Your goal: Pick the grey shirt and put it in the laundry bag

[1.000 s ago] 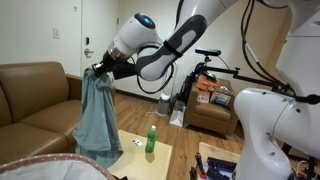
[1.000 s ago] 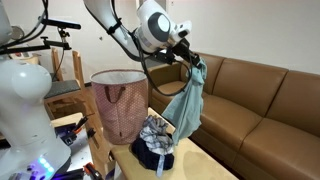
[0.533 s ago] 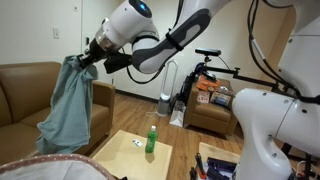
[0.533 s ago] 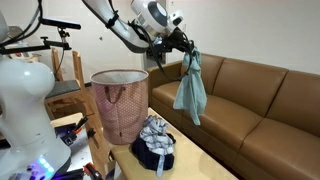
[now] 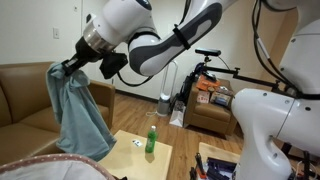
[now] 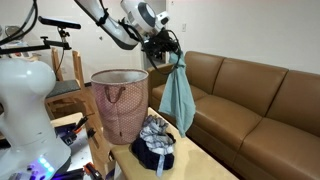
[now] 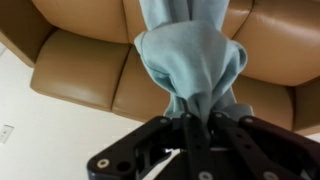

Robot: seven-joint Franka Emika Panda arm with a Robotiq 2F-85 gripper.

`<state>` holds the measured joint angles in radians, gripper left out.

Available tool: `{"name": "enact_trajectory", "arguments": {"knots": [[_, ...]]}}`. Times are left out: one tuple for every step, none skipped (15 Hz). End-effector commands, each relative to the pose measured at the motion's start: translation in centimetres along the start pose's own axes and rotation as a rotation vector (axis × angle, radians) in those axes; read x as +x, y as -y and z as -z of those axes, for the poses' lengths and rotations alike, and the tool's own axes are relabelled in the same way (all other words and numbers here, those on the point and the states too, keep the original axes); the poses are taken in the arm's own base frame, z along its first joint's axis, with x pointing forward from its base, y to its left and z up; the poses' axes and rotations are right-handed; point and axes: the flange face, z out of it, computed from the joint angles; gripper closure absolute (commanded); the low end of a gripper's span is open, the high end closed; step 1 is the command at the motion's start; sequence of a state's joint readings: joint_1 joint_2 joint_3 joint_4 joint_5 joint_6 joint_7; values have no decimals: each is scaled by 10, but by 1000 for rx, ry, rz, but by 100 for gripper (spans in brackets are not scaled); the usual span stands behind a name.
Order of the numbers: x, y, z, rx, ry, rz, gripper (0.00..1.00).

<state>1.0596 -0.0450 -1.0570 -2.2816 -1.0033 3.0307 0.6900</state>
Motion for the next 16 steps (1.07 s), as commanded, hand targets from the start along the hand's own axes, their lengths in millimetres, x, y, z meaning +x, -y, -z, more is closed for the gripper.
{"name": "enact_trajectory", "arguments": {"knots": [[7, 33, 6, 13, -33, 114, 94], [-4, 33, 8, 44, 6, 74, 92], [-2, 38, 9, 42, -3, 90, 92], [1, 38, 8, 35, -9, 100, 92], [2, 36, 8, 29, -12, 102, 92], [3, 35, 8, 27, -14, 102, 92], [4, 35, 8, 26, -14, 103, 92], [3, 35, 7, 26, -6, 96, 94], [-16, 46, 10, 91, 58, 67, 94], [-30, 56, 13, 146, 98, 54, 94], [-40, 64, 14, 177, 130, 45, 94], [-49, 73, 17, 219, 163, 43, 94], [-58, 83, 22, 258, 204, 42, 94], [-66, 90, 25, 296, 247, 40, 94], [-68, 100, 33, 341, 271, 47, 94], [-71, 106, 39, 378, 309, 58, 94]]}}
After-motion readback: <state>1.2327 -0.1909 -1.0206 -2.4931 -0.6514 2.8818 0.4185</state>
